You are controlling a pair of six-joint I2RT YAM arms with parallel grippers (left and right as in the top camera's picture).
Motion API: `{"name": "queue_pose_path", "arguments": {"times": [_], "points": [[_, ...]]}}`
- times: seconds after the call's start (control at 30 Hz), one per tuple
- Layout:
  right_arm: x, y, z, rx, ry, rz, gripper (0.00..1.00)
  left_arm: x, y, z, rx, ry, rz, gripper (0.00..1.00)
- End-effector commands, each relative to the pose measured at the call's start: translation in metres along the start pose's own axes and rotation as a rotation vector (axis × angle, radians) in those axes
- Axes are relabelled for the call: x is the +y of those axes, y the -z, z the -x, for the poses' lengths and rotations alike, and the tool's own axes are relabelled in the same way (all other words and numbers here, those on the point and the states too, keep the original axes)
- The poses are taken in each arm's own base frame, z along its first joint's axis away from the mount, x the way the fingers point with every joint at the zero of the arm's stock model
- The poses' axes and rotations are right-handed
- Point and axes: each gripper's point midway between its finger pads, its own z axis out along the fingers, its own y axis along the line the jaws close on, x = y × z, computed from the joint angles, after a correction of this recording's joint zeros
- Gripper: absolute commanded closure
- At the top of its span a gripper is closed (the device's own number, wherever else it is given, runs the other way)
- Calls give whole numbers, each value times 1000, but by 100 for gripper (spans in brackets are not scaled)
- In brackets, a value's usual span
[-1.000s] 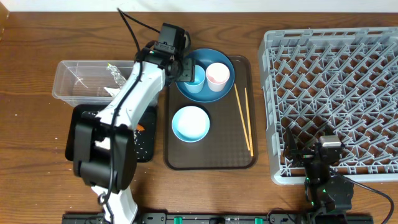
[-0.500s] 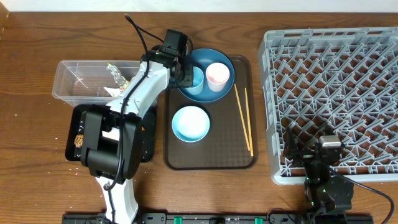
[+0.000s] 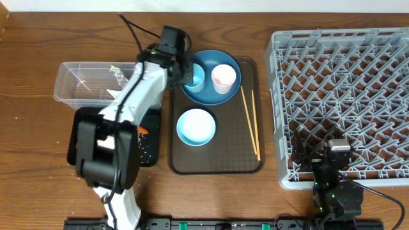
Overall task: Sort waste into correct bins and load items into the dishwasher rack
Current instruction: 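Lift the blue cup with the left gripper and raise it upward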
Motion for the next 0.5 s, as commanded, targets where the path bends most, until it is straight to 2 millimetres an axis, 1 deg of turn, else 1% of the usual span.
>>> {"name": "queue_pose_path", "arguments": {"times": [0.0, 0.13, 0.2, 0.3, 0.47], "points": [[-7, 0, -1, 0, 10, -27, 1, 0, 42, 30, -121, -1, -40, 94], [-7, 0, -1, 0, 10, -27, 1, 1, 65, 49, -203, 11, -83, 94], [-7, 0, 0, 0, 10, -27, 1, 4, 71, 57, -236, 17, -89, 94], [-7, 0, -1, 0, 10, -27, 1, 9, 74, 67, -272, 32, -96, 94], [-7, 0, 0, 0, 10, -27, 1, -7, 82, 72, -275, 35, -270, 94]]}}
